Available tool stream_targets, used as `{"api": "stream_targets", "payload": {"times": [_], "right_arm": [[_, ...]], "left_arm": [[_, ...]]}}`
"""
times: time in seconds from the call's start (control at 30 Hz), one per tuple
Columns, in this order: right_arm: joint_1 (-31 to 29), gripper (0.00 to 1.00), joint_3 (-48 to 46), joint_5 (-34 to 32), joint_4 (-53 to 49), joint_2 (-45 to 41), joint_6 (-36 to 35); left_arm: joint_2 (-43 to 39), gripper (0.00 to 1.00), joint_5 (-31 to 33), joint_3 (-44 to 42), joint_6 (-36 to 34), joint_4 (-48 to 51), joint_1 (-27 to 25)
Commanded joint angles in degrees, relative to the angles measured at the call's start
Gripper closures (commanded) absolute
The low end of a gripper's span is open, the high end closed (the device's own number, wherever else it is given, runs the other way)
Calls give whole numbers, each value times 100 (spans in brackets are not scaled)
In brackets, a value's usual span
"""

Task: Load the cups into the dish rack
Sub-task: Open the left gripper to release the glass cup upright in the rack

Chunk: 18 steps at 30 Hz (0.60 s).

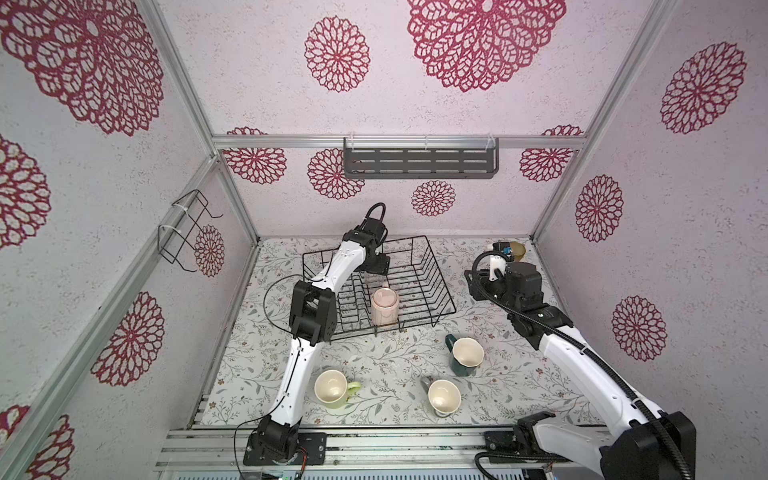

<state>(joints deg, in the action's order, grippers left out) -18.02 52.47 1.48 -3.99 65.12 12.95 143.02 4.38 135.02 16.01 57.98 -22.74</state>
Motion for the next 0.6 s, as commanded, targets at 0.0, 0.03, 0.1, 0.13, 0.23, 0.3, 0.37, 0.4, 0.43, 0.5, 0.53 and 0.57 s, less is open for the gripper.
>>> {"api": "stream_targets", "payload": {"times": [0.0,0.03,0.1,0.13,0.23,0.3,0.37,0.4,0.43,0.5,0.53,0.57], "right_arm": [[13,50,115,-103,50,-210,-147],[18,50,121,-104,34,-206,-152],[17,50,116,-78,24,-227,-143],[17,50,99,-61,31,-241,-143],[18,51,57,-85,63,-262,-171],[14,51,70,-100,48,-254,-171],[18,51,63,-70,54,-258,-168],[12,51,47,-65,75,-263,-170],[18,51,36,-68,82,-263,-176],[18,51,47,-102,68,-247,-205],[18,51,44,-104,56,-245,-212],[17,51,36,-99,64,-249,-206]], "left_arm": [[-201,19,279,89,-116,-70,17],[-225,20,337,47,-124,-135,16],[-253,23,377,-10,-129,-241,20],[-257,24,394,-1,-117,-281,23],[-283,30,391,-25,-81,-495,22],[-275,34,303,-17,-50,-638,16],[-247,35,207,24,-2,-716,15],[-223,35,180,71,15,-710,16],[-212,35,178,92,32,-713,20],[-197,34,182,85,49,-758,19],[-172,34,171,92,60,-778,21],[-148,33,143,109,60,-779,20]]}}
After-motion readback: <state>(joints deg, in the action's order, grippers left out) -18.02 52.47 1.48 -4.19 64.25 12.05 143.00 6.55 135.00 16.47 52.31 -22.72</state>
